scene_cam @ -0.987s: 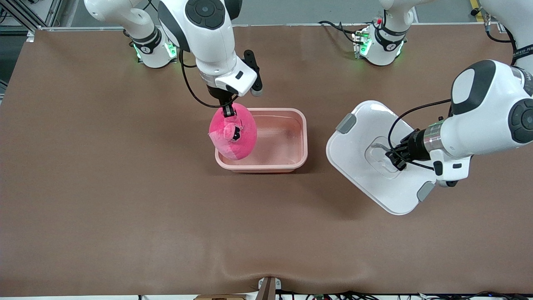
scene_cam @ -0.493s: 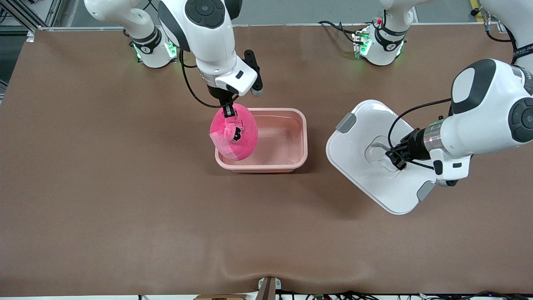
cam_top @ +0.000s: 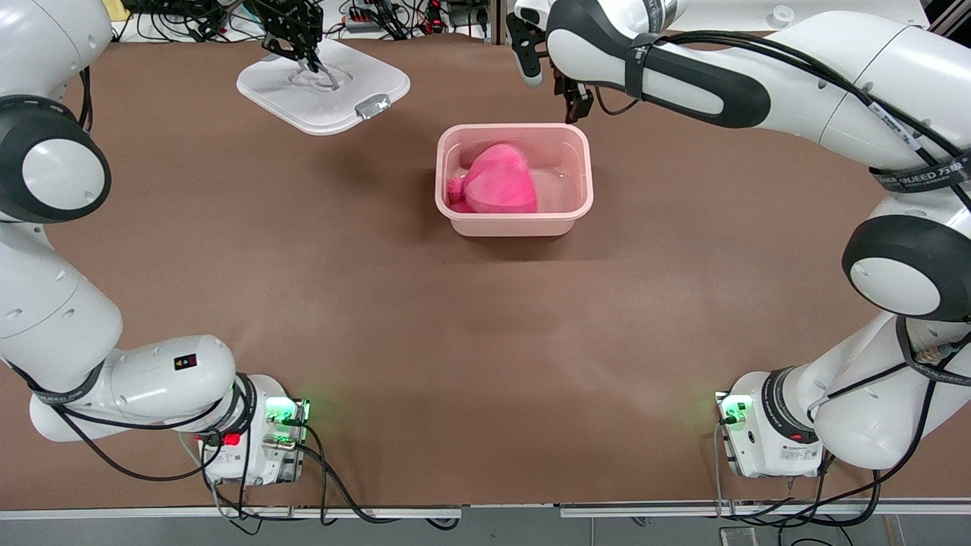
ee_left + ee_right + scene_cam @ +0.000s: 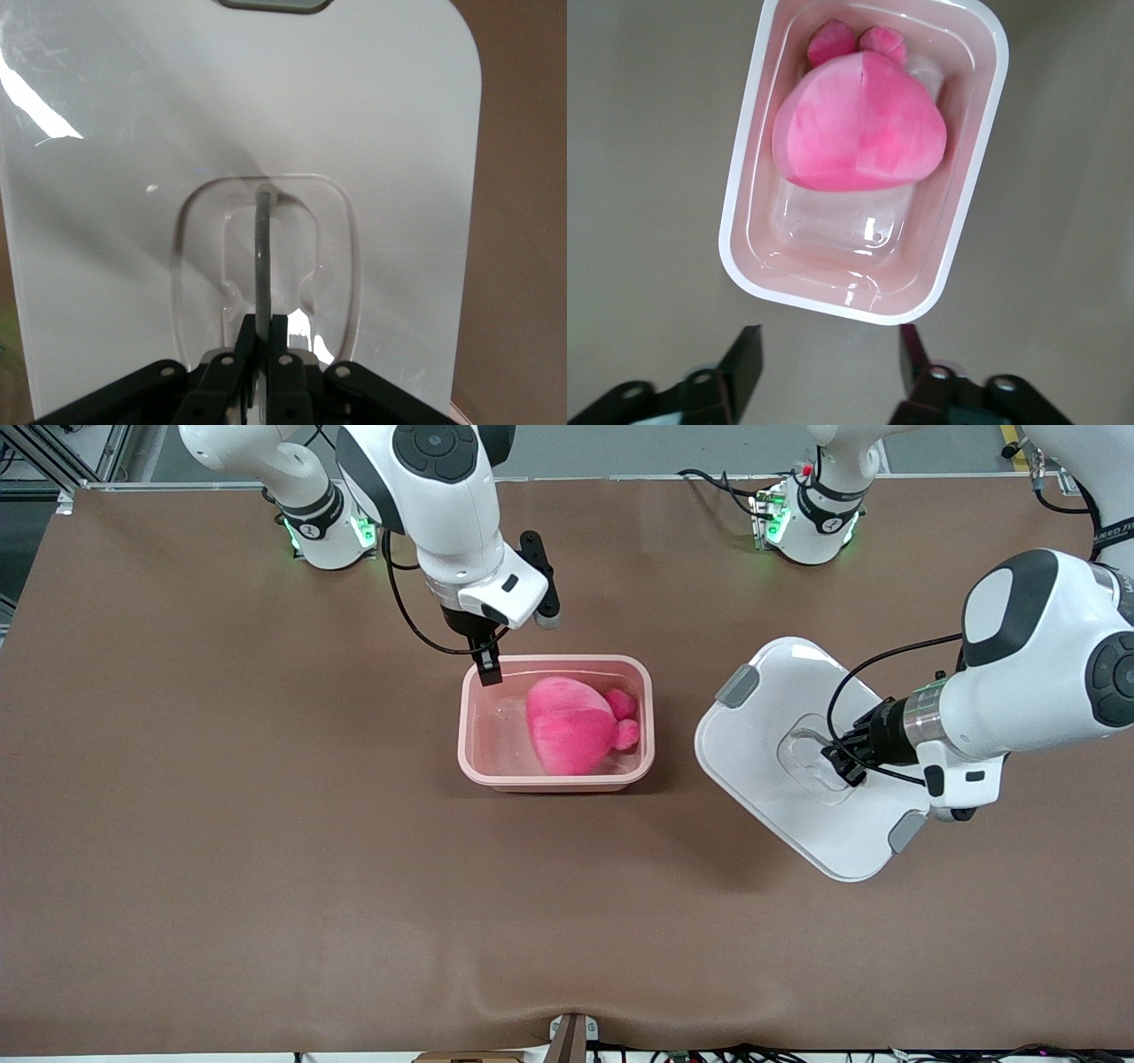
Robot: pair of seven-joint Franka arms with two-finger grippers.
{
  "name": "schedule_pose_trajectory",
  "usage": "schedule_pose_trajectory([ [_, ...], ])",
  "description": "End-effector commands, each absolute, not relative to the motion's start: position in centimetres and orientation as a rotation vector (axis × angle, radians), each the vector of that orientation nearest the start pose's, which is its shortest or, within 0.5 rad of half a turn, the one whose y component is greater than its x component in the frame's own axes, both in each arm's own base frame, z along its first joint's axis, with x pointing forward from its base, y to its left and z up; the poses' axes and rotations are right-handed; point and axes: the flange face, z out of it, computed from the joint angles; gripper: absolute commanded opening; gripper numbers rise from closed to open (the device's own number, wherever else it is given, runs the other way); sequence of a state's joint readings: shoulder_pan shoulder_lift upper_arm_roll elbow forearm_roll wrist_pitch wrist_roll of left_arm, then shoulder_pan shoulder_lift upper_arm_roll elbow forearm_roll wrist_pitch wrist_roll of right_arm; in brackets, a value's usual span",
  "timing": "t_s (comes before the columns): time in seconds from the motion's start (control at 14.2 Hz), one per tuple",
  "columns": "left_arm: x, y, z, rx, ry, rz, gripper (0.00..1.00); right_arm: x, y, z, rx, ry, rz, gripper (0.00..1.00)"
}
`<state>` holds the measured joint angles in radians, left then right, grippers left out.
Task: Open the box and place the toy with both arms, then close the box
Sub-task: 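Withdraw the right gripper while the left gripper carries the lid over the tub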
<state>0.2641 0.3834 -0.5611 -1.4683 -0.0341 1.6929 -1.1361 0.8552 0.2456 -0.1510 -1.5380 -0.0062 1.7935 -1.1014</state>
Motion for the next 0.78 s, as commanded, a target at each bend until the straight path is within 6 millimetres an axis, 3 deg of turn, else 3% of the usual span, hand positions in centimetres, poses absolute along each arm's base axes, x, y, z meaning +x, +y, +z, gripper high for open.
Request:
schedule_pose_trajectory([
  [0.0,63.0,-13.6,49.5,-2.960,-1.342,0.387,0.00,47.9,41.9,52.2,1.902,2.420,0.018,1.00],
  [0.35,62.6,-15.0,49.7,-2.960,-1.390,0.431,0.00,48.1,41.5,53.1,1.979,2.370,0.038,1.00],
  [0.49,62.4,-16.4,49.7,-2.910,-1.476,0.432,0.00,49.2,39.8,53.2,2.034,2.330,0.028,1.00],
  [0.7,62.1,-20.1,50.1,-2.876,-1.594,0.385,0.00,51.4,36.2,54.5,2.128,2.247,0.059,1.00],
])
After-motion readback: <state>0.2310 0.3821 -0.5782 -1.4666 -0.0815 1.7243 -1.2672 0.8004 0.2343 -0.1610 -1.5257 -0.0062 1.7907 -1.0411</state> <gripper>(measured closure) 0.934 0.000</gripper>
